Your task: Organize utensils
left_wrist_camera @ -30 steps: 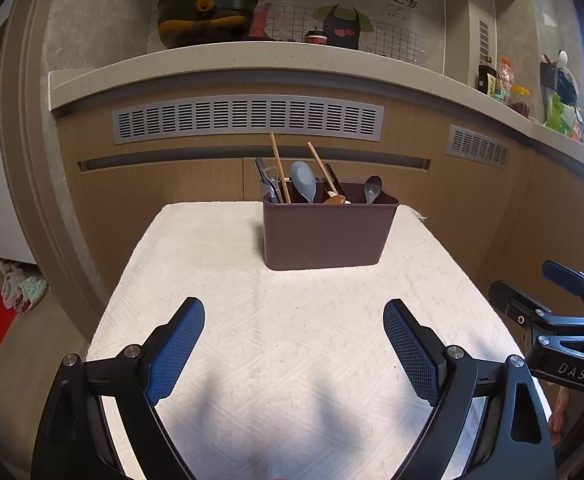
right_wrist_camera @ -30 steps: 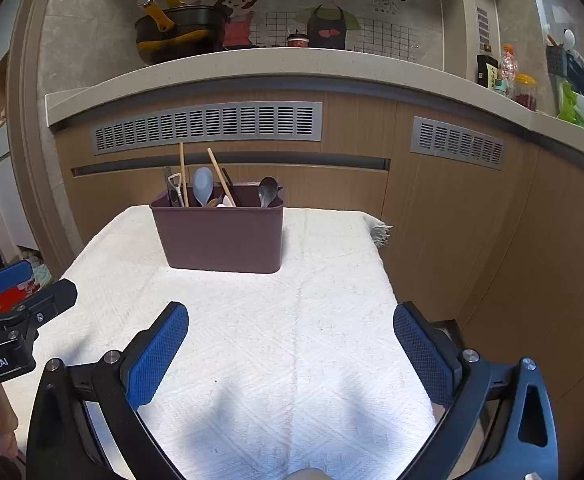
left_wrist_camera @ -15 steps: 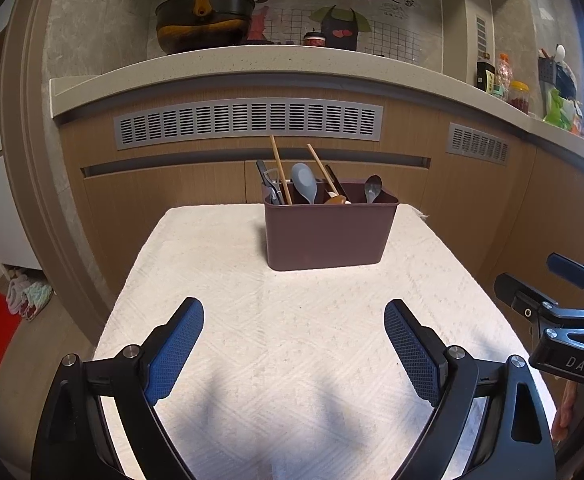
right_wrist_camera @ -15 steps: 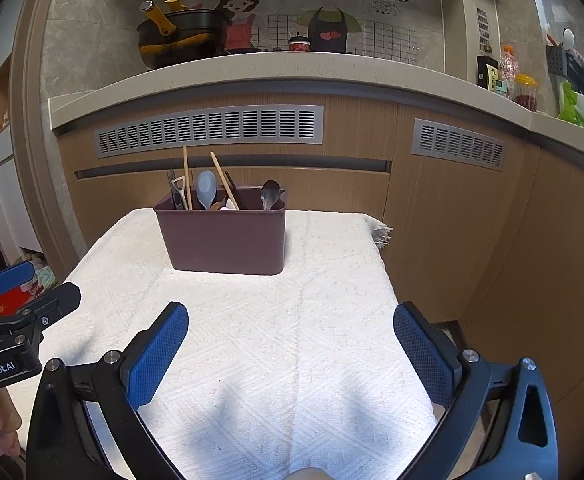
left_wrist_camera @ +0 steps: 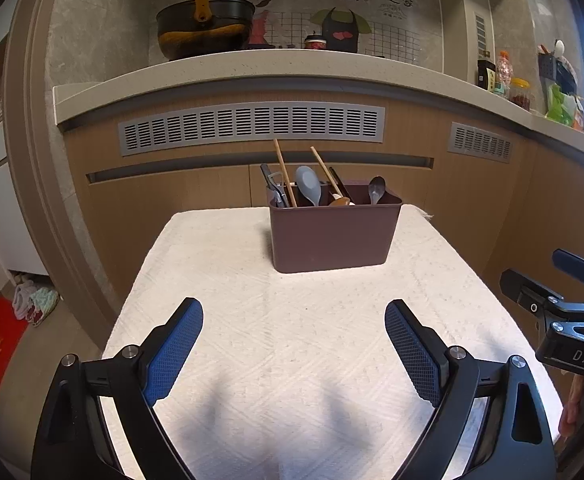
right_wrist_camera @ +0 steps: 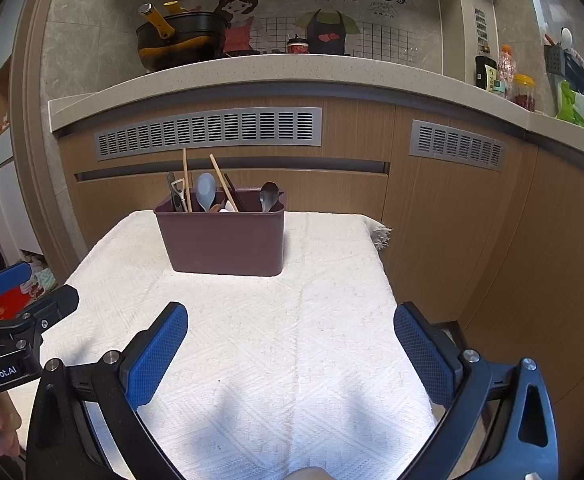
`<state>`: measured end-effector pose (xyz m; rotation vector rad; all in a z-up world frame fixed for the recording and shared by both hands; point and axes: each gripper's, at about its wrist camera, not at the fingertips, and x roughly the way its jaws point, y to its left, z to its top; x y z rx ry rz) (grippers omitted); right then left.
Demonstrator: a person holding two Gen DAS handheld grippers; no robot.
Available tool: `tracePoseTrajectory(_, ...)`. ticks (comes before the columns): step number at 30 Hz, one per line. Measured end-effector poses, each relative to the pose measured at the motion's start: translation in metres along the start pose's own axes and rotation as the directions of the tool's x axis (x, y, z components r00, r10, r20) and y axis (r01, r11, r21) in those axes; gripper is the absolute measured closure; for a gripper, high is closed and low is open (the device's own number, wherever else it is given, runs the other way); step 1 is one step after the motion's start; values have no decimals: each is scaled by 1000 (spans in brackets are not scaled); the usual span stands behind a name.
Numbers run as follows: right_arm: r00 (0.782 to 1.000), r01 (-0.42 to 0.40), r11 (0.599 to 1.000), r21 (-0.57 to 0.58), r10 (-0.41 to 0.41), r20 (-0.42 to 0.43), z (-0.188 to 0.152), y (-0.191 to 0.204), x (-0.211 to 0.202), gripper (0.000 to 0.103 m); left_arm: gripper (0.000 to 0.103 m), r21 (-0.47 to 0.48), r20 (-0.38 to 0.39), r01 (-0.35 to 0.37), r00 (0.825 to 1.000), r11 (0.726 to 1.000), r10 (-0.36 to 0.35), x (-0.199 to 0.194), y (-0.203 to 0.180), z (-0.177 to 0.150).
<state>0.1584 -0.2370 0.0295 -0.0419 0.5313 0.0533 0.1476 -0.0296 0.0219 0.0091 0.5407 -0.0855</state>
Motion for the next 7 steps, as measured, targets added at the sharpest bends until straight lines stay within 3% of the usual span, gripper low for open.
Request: tracePoseTrajectory(7,1000,0,1000,2,0,-6,-1,-1,2,0,10,-7,-11,3,1000,1000,-3,4,3,-3)
